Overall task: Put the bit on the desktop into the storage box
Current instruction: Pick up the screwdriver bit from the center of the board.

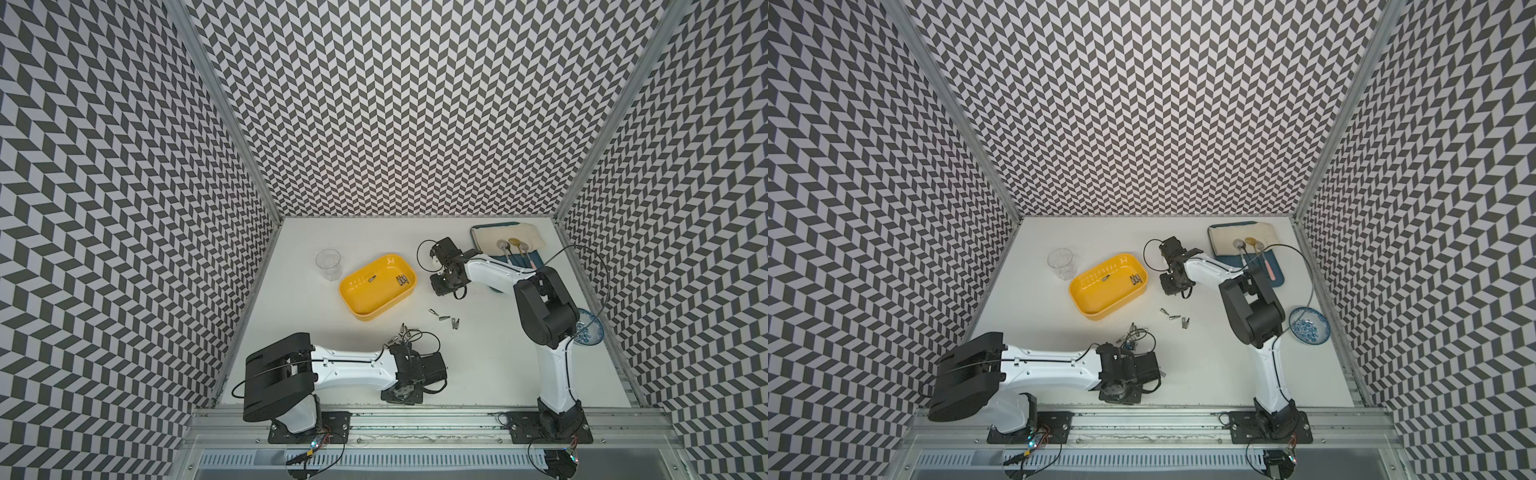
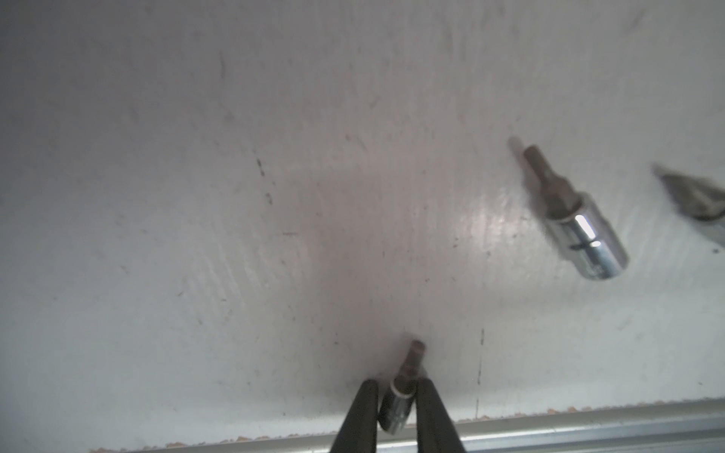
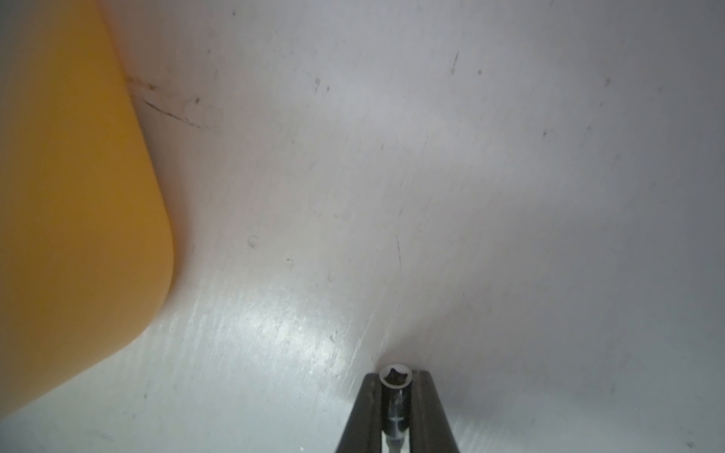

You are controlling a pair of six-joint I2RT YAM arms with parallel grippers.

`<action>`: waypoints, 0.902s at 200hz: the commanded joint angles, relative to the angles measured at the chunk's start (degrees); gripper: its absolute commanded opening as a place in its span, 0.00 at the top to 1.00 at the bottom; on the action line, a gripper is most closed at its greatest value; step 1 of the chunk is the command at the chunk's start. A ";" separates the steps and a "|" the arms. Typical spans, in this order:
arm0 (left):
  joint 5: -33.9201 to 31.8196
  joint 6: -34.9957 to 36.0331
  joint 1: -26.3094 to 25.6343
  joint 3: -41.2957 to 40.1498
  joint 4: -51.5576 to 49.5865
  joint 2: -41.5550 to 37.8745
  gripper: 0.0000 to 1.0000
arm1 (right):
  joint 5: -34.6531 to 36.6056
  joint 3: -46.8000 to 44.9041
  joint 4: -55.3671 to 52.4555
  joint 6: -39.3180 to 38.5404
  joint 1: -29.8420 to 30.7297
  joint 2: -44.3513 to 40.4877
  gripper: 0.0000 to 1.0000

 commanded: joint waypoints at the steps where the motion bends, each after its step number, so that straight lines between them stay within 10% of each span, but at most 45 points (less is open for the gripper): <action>1: -0.12 0.20 -0.42 0.46 0.32 -0.42 0.85 | 0.33 -0.44 -2.07 -0.12 -0.62 0.14 1.00; 46: -0.35 0.75 -0.36 0.98 -0.02 -0.06 1.00 | 0.20 -0.26 -2.03 -0.04 -0.59 -0.11 1.00; 180: -4.32 5.09 6.84 5.30 -9.22 -12.78 1.00 | -1.88 16.94 -7.99 0.03 5.92 -4.36 1.00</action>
